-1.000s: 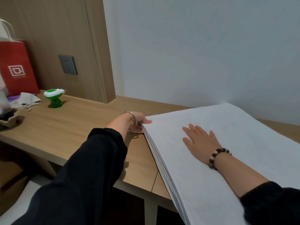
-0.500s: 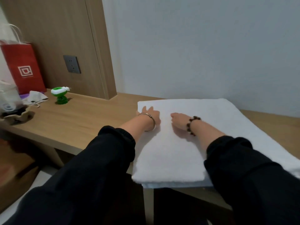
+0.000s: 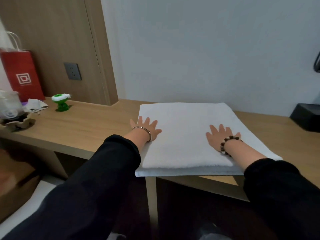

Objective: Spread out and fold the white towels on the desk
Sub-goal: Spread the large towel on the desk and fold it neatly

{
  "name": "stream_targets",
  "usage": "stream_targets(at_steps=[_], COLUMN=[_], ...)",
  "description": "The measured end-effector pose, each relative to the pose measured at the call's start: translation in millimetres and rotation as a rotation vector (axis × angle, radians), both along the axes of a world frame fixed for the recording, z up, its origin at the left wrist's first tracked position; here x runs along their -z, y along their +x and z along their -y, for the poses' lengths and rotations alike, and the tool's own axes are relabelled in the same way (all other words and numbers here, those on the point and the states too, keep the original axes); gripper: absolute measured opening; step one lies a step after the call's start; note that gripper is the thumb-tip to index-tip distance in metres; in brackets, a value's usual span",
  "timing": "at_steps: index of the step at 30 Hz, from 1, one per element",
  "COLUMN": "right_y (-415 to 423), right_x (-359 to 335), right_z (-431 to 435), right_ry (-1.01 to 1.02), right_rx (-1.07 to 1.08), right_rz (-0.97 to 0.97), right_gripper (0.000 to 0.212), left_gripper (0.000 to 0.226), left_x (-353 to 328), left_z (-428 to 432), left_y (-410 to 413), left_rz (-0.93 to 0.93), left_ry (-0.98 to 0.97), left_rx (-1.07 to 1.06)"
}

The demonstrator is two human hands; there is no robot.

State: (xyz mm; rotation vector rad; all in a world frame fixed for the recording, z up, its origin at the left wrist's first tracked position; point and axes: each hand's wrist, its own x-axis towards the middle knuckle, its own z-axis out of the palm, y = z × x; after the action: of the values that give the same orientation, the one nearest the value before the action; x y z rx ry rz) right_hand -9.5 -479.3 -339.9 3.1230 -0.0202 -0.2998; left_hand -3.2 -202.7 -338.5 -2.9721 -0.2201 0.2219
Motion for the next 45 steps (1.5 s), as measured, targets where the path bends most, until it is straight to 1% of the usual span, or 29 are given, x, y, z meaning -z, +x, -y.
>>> stream_targets(at_steps=[2,3,6,7,9,11,13,15,18,20,22,24,27,31,36,40,42,44,45], right_y=[-10.7,-15.3,-20.5,-16.8,0.0,25.2,55.5,82.1,114.2,132.7,147.2,156.3,159.9,159.4,159.8,158.8,158.0,158.8,160.6], right_x=[-0.9,-2.0,-12.4,-19.5,-37.0,-51.8,-56.0,-49.1,-22.9,-4.2,7.2,11.9,13.7,11.2,9.1,8.5,5.4,5.4,5.6], right_z=[-17.9,-23.8,-30.2,-31.2,-35.5,-45.3,-56.3,-65.1,-58.3,-39.9,-23.1,-16.3,-12.4,5.3,7.2,10.9,10.9,10.3,10.8], right_ry=[0.019,0.020,-0.036,-0.070,-0.148,-0.174,-0.110,-0.048,0.010,0.074,0.130,0.117,0.087,0.051,0.080,0.140,0.150,0.079,0.019], right_rx=[0.022,0.015,-0.048,-0.071,-0.120,-0.156,-0.209,-0.277,-0.330,-0.270,-0.176,-0.102,0.022,0.120,0.139,0.292,0.330,0.301,0.253], right_rz=[-0.025,-0.039,-0.055,-0.046,-0.013,0.025,0.091,0.154,0.160,0.164,0.179,0.207,0.222,0.220,0.219,0.208,0.177,0.166,0.176], right_gripper=[0.062,0.063,0.063,0.060,0.047,0.040,0.043,0.048,0.054,0.054,0.055,0.057,0.061,0.063,0.060,0.061,0.061,0.061,0.061], left_gripper=[0.058,0.058,0.059,0.060,0.059,0.050,0.044,0.046,0.053,0.054,0.056,0.058,0.059,0.059,0.062,0.064,0.063,0.059,0.057], left_x=[-8.1,-10.2,-5.5,-3.6,-3.2,-8.6,-15.4,-16.9,-8.7,2.9,14.4,20.3,22.6,24.1,21.0,18.7,16.7,12.4,8.8], left_z=[2.5,6.4,25.6,31.7,39.7,44.4,47.1,51.3,59.0,52.9,38.2,23.4,6.7,-13.0,-14.7,-18.1,-20.4,-24.5,-27.6], left_y=[4.2,7.3,16.7,20.0,32.1,48.6,68.9,90.2,114.0,123.4,129.6,133.8,137.9,134.9,129.7,124.3,122.5,123.9,125.9], left_rz=[-0.026,-0.039,-0.081,-0.097,-0.109,-0.113,-0.135,-0.117,-0.005,0.064,0.121,0.183,0.212,0.219,0.211,0.198,0.177,0.113,0.068], left_ry=[0.039,-0.001,-0.145,-0.165,-0.170,-0.107,-0.055,-0.062,-0.209,-0.274,-0.277,-0.273,-0.256,-0.238,-0.253,-0.249,-0.237,-0.219,-0.203], left_rx=[-0.031,-0.021,0.114,0.130,0.118,0.138,0.150,0.143,0.147,0.173,0.196,0.163,0.092,0.023,-0.014,-0.039,-0.033,-0.008,0.015])
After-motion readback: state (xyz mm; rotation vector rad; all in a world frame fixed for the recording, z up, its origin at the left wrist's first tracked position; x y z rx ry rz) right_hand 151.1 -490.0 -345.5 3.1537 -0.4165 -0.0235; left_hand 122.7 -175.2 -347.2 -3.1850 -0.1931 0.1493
